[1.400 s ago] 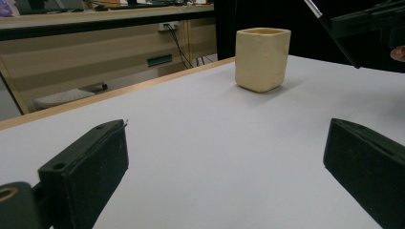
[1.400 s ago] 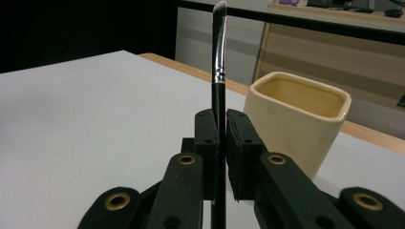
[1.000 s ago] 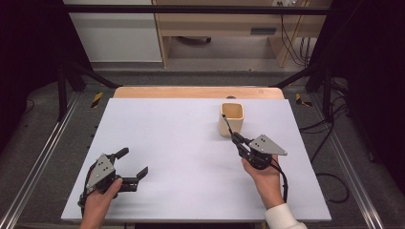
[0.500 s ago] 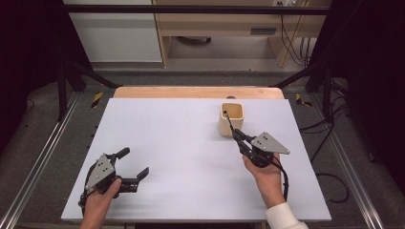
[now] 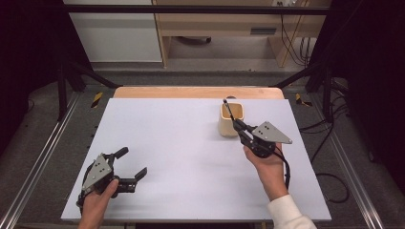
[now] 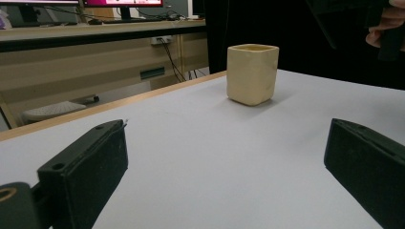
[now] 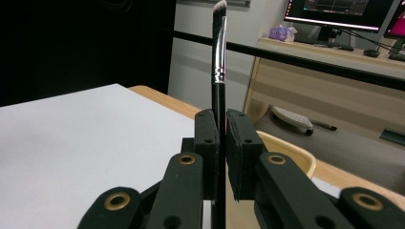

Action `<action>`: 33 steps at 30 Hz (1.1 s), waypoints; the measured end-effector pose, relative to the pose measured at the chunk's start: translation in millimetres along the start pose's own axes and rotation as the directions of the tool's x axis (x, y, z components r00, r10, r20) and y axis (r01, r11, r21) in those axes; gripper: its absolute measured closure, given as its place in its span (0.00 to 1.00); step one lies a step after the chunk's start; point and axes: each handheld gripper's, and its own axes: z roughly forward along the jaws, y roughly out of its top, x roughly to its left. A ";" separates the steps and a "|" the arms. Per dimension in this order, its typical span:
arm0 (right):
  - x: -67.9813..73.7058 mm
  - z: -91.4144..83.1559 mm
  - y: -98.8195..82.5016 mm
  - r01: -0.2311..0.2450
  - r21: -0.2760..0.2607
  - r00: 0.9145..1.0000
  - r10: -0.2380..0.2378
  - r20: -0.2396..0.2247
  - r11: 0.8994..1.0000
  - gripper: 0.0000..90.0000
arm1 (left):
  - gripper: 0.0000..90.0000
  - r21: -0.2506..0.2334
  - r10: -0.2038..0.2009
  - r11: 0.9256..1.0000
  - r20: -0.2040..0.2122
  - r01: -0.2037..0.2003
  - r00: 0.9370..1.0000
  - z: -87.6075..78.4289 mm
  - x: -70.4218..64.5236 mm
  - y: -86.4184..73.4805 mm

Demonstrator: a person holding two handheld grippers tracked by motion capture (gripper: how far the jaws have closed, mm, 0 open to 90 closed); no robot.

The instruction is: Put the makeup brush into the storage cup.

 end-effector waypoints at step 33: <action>-31.8 28.3 33.6 0.073 0.018 0.997 -0.074 0.039 0.997 0.93 | 0.00 -0.013 -0.017 1.000 -0.034 0.017 0.999 -0.2 1.0 1.0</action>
